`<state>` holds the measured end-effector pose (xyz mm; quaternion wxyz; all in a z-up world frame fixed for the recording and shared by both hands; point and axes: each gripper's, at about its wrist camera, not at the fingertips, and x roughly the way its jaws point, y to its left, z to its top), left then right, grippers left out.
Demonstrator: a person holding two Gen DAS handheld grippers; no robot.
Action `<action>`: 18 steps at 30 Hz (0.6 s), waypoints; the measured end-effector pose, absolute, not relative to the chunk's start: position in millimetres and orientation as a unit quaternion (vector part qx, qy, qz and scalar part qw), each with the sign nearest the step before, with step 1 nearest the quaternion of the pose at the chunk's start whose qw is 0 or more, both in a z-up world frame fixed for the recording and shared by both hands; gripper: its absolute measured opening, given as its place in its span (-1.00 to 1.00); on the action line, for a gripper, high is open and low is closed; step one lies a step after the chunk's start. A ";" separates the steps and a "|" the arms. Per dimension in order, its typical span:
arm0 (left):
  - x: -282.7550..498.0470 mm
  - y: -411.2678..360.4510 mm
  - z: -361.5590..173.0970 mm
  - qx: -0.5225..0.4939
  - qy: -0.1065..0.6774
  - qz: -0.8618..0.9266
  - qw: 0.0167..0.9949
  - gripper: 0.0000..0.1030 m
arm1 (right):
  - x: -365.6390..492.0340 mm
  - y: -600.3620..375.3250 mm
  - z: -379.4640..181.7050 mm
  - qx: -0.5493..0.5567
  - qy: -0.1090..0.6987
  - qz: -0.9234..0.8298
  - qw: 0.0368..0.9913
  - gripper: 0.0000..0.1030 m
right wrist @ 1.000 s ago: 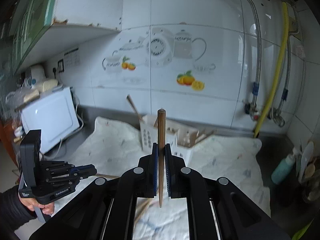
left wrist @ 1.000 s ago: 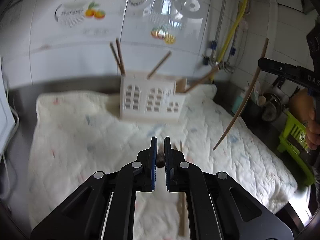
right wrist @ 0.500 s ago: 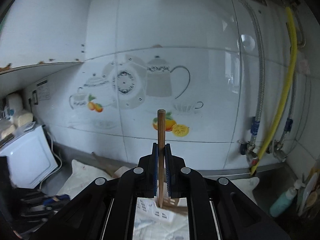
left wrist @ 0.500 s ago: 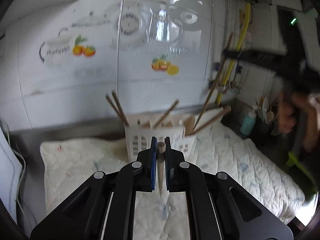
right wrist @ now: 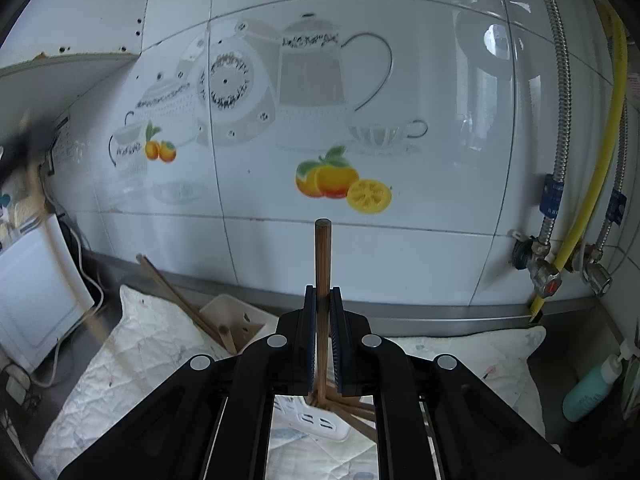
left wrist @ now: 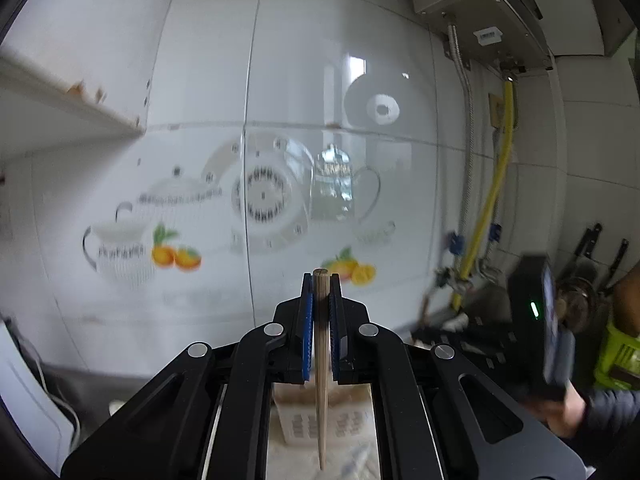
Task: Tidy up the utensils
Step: 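Carry both chopsticks above the white holder and lower them toward it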
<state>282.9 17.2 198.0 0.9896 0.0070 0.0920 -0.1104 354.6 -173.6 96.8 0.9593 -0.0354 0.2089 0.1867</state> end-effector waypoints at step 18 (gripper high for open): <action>370.4 9.2 177.1 0.003 0.093 -0.071 0.993 -0.90 | 335.5 -173.5 83.7 -0.085 0.182 0.193 0.960 -0.80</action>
